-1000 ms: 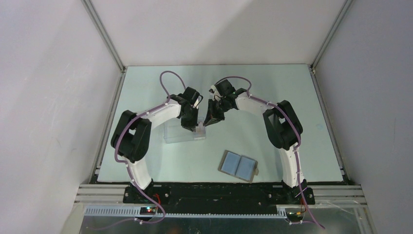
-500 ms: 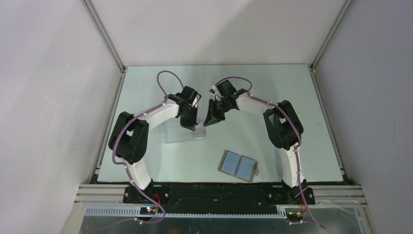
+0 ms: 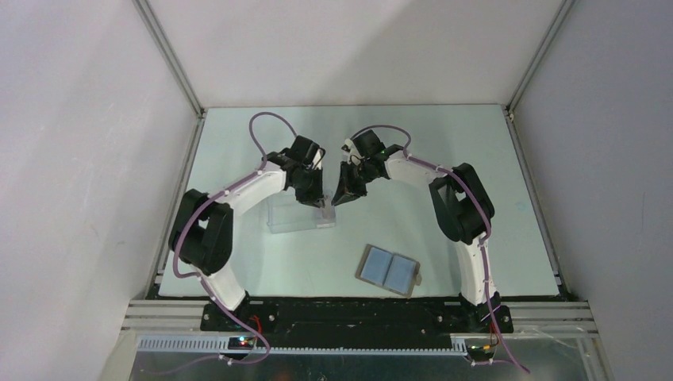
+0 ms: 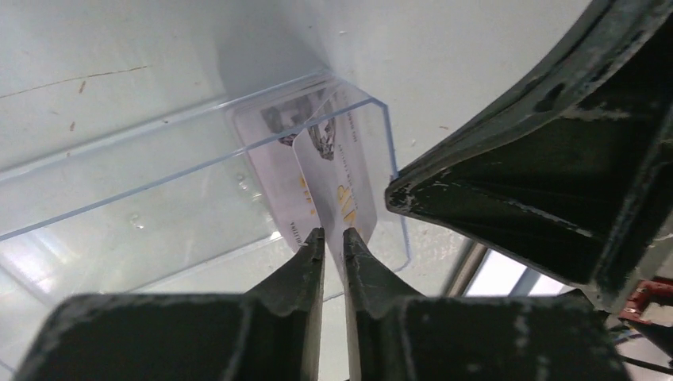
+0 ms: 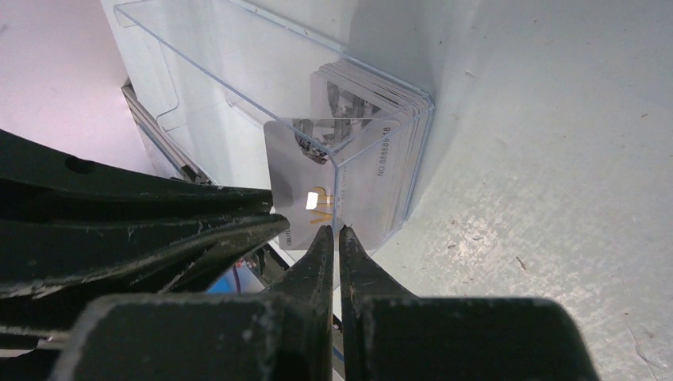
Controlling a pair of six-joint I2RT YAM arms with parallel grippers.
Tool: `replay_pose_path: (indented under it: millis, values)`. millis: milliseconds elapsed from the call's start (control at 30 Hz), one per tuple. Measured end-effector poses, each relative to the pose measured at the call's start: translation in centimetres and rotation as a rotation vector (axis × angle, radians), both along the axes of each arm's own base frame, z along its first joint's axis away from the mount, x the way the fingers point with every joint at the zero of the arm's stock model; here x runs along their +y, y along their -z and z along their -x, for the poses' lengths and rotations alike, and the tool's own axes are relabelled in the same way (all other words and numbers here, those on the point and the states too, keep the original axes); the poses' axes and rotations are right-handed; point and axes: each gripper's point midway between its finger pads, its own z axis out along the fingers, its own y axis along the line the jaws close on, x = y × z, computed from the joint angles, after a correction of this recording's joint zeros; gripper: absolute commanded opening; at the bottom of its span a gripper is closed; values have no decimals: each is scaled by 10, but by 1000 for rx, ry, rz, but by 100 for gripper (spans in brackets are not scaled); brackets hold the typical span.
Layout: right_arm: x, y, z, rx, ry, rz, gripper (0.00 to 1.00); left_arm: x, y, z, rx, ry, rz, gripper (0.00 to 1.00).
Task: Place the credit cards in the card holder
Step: Pick up the credit card from the storage box.
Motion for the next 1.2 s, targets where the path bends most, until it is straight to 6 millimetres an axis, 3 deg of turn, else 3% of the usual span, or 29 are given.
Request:
replay_pose_path:
  millis: [333,500,567,700,833,1000,1200]
  values:
    - [1,0,1,5,1,-5,0,-22,-1,1,14,25,88,21]
    - [1,0,1,5,1,-5,0,-24,0,3,31,23,100,1]
    - [1,0,1,5,1,-5,2,-24,1,3,32,21,100,0]
    - [1,-1,1,4,1,-5,11,-24,1,3,34,14,101,0]
    - [-3,-5,3,-3,6,2,30,-21,1,2,25,-1,91,0]
    - [-7,-28,6,-38,9,-15,46,-14,-7,2,-9,-34,90,0]
    - [-18,-91,6,-154,31,-93,57,1,-39,2,-93,-93,137,0]
